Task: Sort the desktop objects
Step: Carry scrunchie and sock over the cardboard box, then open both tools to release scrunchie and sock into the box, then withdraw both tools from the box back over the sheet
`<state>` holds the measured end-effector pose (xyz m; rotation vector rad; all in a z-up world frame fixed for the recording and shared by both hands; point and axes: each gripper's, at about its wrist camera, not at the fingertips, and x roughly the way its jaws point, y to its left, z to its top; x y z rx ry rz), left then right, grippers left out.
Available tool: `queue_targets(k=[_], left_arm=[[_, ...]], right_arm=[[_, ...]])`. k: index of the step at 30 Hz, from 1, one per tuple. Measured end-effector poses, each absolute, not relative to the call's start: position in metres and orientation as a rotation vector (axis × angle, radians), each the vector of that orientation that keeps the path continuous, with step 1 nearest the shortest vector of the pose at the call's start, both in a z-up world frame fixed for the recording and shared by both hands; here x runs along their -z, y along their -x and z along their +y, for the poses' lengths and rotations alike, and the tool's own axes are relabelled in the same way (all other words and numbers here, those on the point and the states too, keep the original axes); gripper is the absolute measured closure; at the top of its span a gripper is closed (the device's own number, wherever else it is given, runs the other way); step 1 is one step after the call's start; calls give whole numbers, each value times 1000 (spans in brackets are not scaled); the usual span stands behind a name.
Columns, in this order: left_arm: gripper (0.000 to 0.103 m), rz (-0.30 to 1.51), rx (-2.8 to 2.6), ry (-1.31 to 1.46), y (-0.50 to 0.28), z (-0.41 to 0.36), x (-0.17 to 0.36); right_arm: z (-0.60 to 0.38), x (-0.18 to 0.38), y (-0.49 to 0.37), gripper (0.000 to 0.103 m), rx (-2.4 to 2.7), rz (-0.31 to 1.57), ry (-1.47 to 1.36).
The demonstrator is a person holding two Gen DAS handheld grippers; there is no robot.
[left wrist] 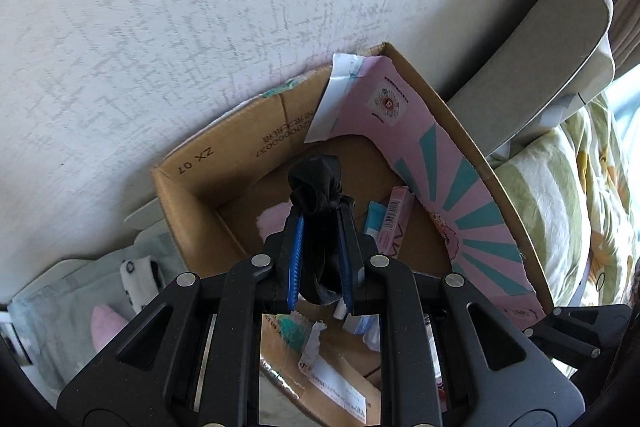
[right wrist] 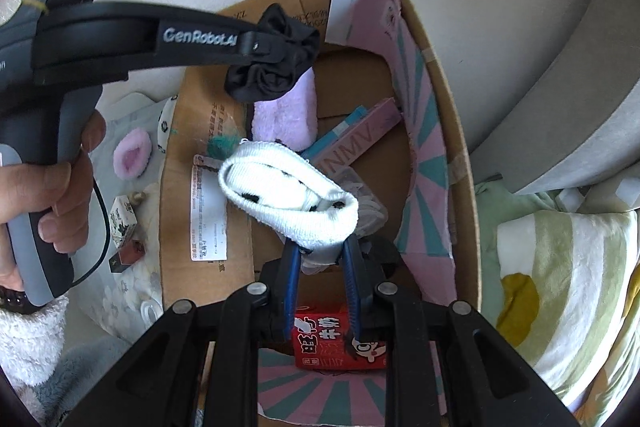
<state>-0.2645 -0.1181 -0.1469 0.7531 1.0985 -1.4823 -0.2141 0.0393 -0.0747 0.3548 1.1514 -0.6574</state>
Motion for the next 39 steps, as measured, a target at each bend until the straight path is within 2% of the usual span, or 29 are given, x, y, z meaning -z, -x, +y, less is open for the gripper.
queue_targets(k=[6,8,9,10,11,12,13,15,19,25,39], left_arm=[[89,1113,1508,-764,267,-119,146],[85,1161,1532,-747,267,-121,146],[80,1185,1535,-741,267,-121,147],[58,1203,1538,-738,268,-122,147],[11,1208,1544,-740,270,-121,146],[2,1204,1554,-734,270,-121,145],[0,1188,1590,-707,272,-118,141],[0,1170,1625,-679,275,-114,134],[0,1134,1622,-674,278,-111,125],[0,1132,1641,-600,270,-100,112],[0,1149,1648,-537,246,-80,88]], right_arm=[[43,80,212,83,630,1179,-335],[45,83,210,79,632,1203,-307],[47,85,209,72,634,1220,-288],[49,86,207,54,649,1235,-261],[50,88,207,42,658,1245,-241],[50,89,209,20,661,1246,-231],[51,88,210,16,660,1237,-230],[53,84,215,16,611,1199,-255],[55,80,223,0,584,1153,-296],[73,72,228,0,583,1112,-151],[86,66,233,1,599,1067,-121]])
